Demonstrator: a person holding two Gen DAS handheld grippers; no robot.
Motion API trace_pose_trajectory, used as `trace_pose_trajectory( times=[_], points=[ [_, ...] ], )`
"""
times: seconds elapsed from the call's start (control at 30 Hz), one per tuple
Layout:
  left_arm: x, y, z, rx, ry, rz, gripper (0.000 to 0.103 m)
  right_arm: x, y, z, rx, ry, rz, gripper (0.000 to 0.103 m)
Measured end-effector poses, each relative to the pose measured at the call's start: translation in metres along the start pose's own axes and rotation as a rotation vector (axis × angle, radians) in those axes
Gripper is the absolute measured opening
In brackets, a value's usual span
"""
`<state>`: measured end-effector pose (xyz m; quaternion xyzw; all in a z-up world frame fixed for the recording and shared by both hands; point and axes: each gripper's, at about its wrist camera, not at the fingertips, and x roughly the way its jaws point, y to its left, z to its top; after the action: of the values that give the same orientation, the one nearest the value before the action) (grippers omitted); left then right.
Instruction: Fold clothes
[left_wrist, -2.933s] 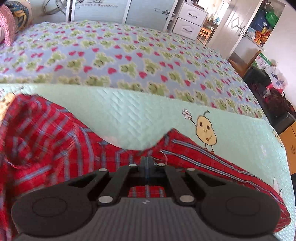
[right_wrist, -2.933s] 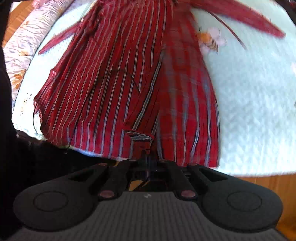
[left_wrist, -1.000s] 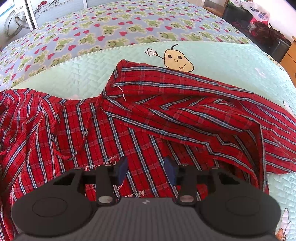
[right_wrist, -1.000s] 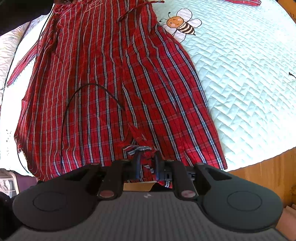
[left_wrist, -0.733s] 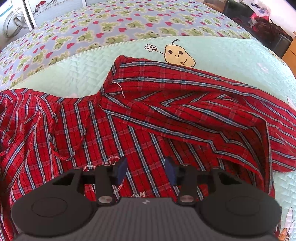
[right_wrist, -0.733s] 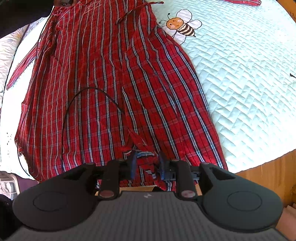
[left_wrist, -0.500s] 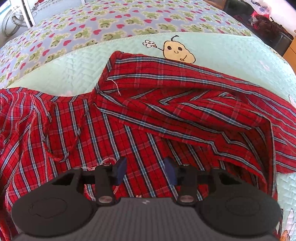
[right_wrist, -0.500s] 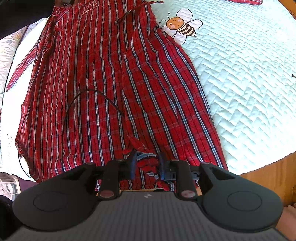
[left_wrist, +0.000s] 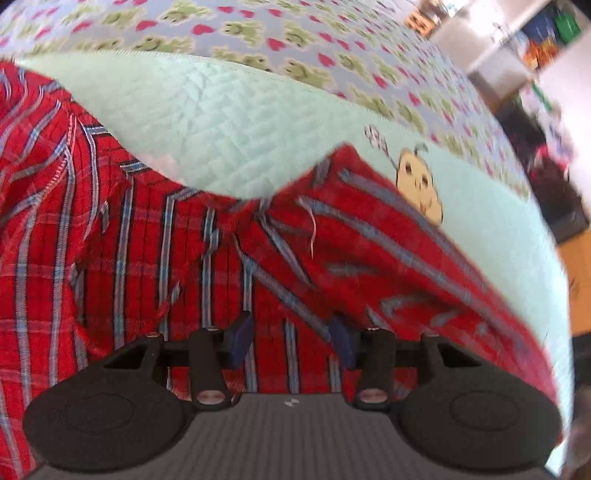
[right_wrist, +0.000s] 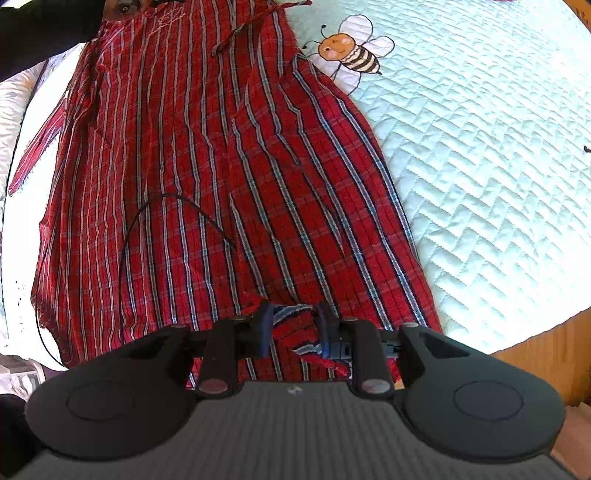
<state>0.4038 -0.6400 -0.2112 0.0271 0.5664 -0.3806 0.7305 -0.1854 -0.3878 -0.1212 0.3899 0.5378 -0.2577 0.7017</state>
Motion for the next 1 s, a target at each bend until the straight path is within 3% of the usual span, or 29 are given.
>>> trace_pose_trajectory(
  times=[0.13, 0.27, 0.33, 0.4, 0.53, 0.8, 0.87, 0.93, 1.0],
  points=[
    [0.005, 0.001, 0.008, -0.066, -0.025, -0.028, 0.049, 0.003, -0.003, 0.003, 0.012, 0.007, 0.001, 0.027],
    [0.006, 0.017, 0.009, -0.158, -0.059, -0.114, 0.048, 0.005, -0.008, 0.007, 0.024, 0.007, 0.004, 0.028],
    [0.006, 0.024, 0.007, -0.202, -0.08, -0.169, 0.042, 0.006, -0.011, 0.009, 0.031, 0.007, 0.004, 0.028],
    [0.006, 0.03, 0.005, -0.242, -0.101, -0.226, 0.023, 0.007, -0.012, 0.01, 0.036, 0.006, 0.006, 0.028],
    [0.001, 0.031, -0.007, -0.275, -0.156, -0.359, 0.018, 0.008, -0.015, 0.01, 0.044, 0.007, 0.006, 0.028],
    [0.006, 0.027, -0.018, -0.267, -0.163, -0.385, 0.017, 0.008, -0.017, 0.008, 0.063, 0.008, 0.009, 0.028],
    [0.008, 0.023, -0.014, -0.252, -0.155, -0.364, 0.016, 0.009, -0.017, 0.007, 0.058, 0.011, 0.007, 0.029],
    [0.01, 0.02, -0.013, -0.243, -0.149, -0.318, 0.006, 0.01, -0.018, 0.007, 0.06, 0.013, 0.006, 0.029],
    [0.008, 0.017, -0.014, -0.217, -0.152, -0.277, 0.002, 0.01, -0.018, 0.007, 0.064, 0.011, 0.006, 0.029]
  ],
)
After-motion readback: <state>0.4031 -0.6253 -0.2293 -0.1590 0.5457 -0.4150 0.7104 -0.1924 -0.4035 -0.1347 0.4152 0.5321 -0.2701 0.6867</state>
